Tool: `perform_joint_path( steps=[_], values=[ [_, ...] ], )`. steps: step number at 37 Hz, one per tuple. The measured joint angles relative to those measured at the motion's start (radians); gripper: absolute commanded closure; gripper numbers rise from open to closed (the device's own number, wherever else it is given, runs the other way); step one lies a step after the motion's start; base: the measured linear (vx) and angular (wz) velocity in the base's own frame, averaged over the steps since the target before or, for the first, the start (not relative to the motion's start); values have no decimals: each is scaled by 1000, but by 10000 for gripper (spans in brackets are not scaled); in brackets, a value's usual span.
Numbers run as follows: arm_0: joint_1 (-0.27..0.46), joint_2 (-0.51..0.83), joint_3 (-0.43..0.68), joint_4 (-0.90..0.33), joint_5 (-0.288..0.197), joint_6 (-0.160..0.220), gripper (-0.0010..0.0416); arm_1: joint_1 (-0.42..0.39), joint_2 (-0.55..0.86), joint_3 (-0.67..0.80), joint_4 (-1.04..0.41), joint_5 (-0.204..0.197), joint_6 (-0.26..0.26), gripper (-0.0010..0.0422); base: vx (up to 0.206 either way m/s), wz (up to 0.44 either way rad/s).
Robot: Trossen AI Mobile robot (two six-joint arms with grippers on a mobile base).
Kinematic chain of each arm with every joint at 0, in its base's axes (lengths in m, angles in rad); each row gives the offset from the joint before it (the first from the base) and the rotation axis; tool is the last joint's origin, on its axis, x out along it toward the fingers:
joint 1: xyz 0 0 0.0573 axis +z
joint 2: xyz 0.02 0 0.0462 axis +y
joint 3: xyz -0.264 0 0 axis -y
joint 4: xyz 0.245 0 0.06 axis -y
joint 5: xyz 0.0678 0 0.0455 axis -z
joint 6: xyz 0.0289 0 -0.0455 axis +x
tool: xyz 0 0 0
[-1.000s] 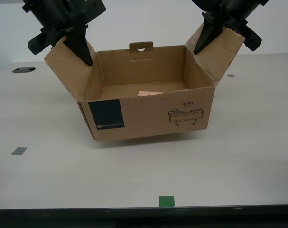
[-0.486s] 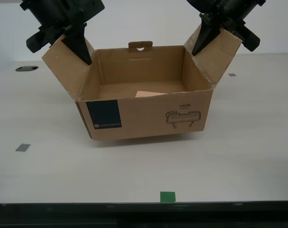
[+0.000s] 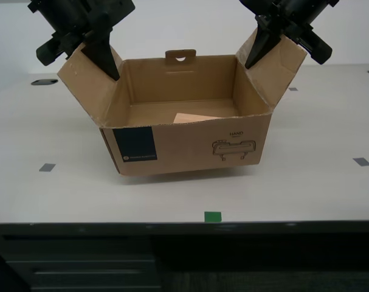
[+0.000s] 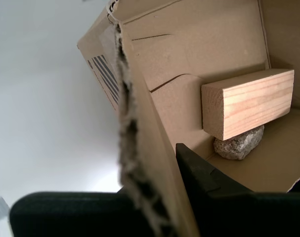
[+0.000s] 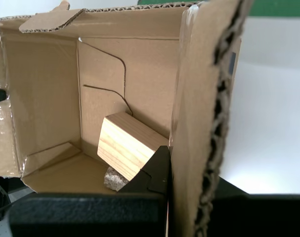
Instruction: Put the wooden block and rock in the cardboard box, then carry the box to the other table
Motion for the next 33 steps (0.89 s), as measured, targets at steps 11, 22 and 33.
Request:
perform_joint_path(
  steps=[11, 22, 33],
  values=[
    [0, 0, 0, -11, 0, 0, 406, 0, -9, -1, -8, 0, 0, 413, -98, 49],
    [3, -20, 0, -23, 0, 15, 406, 0, -9, -2, -11, 0, 6, 413, -55, 146],
    [5, -90, 0, -35, -1, 18, 406, 0, -9, -2, -11, 0, -8, 413, -34, 198]
  ],
)
